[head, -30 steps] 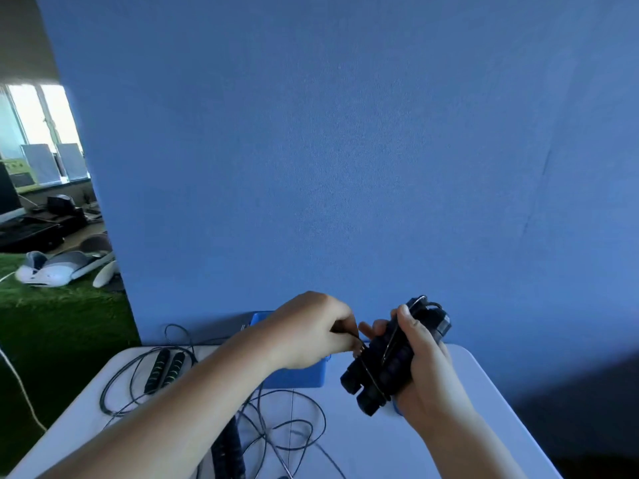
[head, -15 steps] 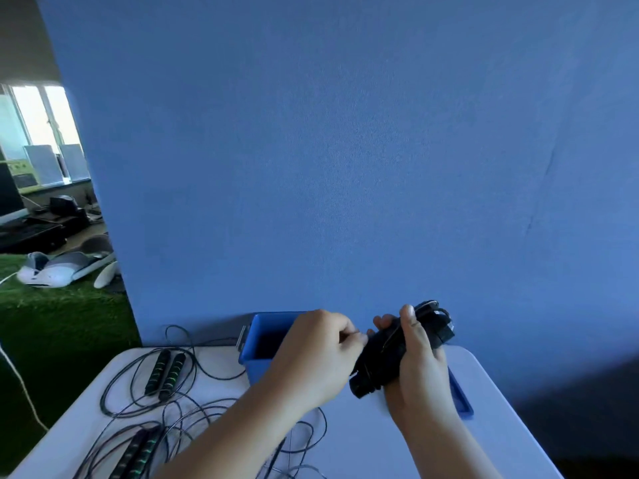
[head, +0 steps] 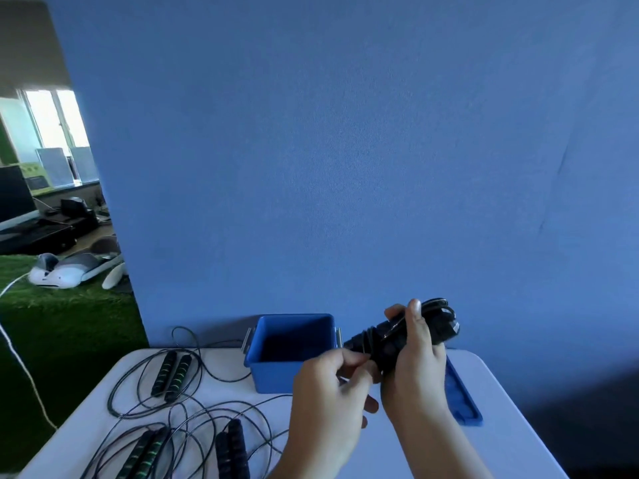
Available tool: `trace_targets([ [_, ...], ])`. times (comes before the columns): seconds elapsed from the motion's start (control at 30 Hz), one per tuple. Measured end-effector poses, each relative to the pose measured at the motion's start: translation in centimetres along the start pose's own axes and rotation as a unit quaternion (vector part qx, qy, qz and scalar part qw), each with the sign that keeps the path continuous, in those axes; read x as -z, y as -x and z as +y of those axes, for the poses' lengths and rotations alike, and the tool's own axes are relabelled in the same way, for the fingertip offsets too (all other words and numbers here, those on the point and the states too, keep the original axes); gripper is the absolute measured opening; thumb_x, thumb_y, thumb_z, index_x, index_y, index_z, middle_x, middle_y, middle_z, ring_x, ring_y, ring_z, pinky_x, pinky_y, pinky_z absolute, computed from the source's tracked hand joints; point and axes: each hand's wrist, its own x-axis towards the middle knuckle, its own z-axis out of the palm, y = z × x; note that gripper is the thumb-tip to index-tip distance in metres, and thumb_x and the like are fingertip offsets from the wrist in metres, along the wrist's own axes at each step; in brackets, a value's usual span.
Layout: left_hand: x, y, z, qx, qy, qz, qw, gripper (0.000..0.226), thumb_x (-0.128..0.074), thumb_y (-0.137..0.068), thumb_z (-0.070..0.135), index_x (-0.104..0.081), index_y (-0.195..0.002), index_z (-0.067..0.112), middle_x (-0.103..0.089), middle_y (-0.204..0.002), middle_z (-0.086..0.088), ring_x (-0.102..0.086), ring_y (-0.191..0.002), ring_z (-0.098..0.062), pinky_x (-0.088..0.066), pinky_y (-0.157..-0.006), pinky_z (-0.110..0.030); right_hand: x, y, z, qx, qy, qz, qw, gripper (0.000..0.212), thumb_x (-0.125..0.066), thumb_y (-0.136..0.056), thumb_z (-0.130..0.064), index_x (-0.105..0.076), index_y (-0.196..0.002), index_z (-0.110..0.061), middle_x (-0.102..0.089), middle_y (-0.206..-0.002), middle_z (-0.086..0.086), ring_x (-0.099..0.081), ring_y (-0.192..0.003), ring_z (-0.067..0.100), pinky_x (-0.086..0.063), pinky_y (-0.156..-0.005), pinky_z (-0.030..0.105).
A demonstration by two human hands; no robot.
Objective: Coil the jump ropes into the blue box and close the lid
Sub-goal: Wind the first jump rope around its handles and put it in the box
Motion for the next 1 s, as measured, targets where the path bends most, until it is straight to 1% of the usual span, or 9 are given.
trace_targets([
  [0.13,-0.3,0.5,-0.7,-0.004,0.002,0.029,1.0,0.016,-0.068,-0.092,0.015,-0.075,-0.078,0.019,-0.076,-0.072,0.003,-0.069,-0.055,-0.015,-0.054,-0.05,-0.033,-0.5,-0.1,0.2,-0.002,-0.007,0.002,1.0,0.042,-0.064,-0.091,-0.054,-0.065,-0.093,-0.012,-0.056,-0.081,0.011,-0.064,-0.062,0.036,-0.047,-0.06,0.047],
  [0.27,-0.2,0.5,-1.2,0.017,0.04,0.024,0.999,0.021,-0.073,-0.089,0.016,-0.076,-0.069,0.018,-0.073,-0.065,-0.005,-0.065,-0.051,-0.015,-0.049,-0.048,-0.031,-0.8,-0.1,0.4,-0.005,-0.011,-0.003,1.0,0.053,-0.067,-0.084,-0.062,-0.066,-0.099,-0.011,-0.054,-0.097,0.024,-0.061,-0.083,0.061,-0.051,-0.062,0.056],
  [0.47,0.1,-0.1,-2.1,0.097,0.12,-0.032,0.988,0.04,-0.079,-0.086,0.027,-0.064,-0.054,0.011,-0.067,-0.059,-0.014,-0.056,-0.048,-0.024,-0.036,-0.043,-0.025,-1.1,0.3,-0.3,-0.021,-0.017,-0.057,0.998,0.052,-0.059,-0.087,-0.064,-0.073,-0.109,-0.019,-0.057,-0.103,0.03,-0.059,-0.077,0.047,-0.046,-0.062,0.052],
  [0.6,0.0,-0.4,-2.6,0.089,0.113,-0.039,0.989,0.039,-0.075,-0.09,0.032,-0.064,-0.058,0.012,-0.062,-0.053,-0.008,-0.052,-0.045,-0.021,-0.034,-0.042,-0.023,-1.6,0.8,-1.2,-0.036,-0.033,-0.081,0.995,0.051,-0.057,-0.085,-0.062,-0.077,-0.108,-0.021,-0.074,-0.083,-0.002,-0.059,-0.08,0.039,-0.048,-0.061,0.043],
  [0.7,0.2,-0.8,-2.9,0.06,0.075,-0.05,0.994,0.037,-0.069,-0.093,0.03,-0.061,-0.062,0.014,-0.055,-0.047,-0.002,-0.048,-0.039,-0.019,-0.039,-0.045,-0.025,-2.2,1.4,-1.7,-0.062,-0.06,-0.118,0.989,0.04,-0.052,-0.089,-0.059,-0.081,-0.077,-0.034,-0.078,-0.094,-0.003,-0.059,-0.079,0.03,-0.047,-0.073,0.045],
  [0.77,0.5,-1.0,-2.8,0.036,0.068,-0.065,0.995,0.032,-0.07,-0.089,0.036,-0.062,-0.064,0.02,-0.054,-0.047,-0.001,-0.049,-0.039,-0.021,-0.041,-0.048,-0.026,-2.1,1.5,-1.7,-0.089,-0.08,-0.121,0.985,0.05,-0.047,-0.095,-0.055,-0.077,-0.063,-0.033,-0.077,-0.109,0.002,-0.058,-0.08,0.028,-0.046,-0.081,0.045],
  [0.87,1.2,-1.6,-2.9,-0.027,0.019,-0.114,0.993,0.025,-0.068,-0.073,0.048,-0.063,-0.062,0.026,-0.053,-0.042,0.002,-0.049,-0.04,-0.015,-0.041,-0.052,-0.024,-1.9,1.5,-1.7,-0.137,-0.105,-0.125,0.977,0.039,-0.046,-0.096,-0.058,-0.065,-0.091,-0.024,-0.075,-0.116,0.006,-0.061,-0.084,0.029,-0.048,-0.081,0.043],
  [0.93,1.7,-2.3,-3.2,-0.053,-0.002,-0.136,0.989,0.017,-0.076,-0.079,0.031,-0.066,-0.065,0.033,-0.055,-0.043,0.011,-0.049,-0.044,0.0,-0.039,-0.053,-0.018,-1.6,1.4,-1.7,-0.158,-0.103,-0.142,0.972,0.04,-0.047,-0.095,-0.061,-0.048,-0.104,-0.022,-0.074,-0.12,0.008,-0.062,-0.093,0.031,-0.05,-0.086,0.045],
  [1.0,2.3,-3.2,-3.5,-0.07,-0.024,-0.158,0.985,0.021,-0.08,-0.082,0.017,-0.067,-0.072,0.03,-0.061,-0.052,0.015,-0.051,-0.051,0.007,-0.04,-0.057,-0.015,-1.3,1.3,-2.0,-0.176,-0.084,-0.156,0.968,0.041,-0.045,-0.095,-0.062,-0.044,-0.105,-0.023,-0.074,-0.12,0.007,-0.064,-0.088,0.03,-0.05,-0.066,0.037],
])
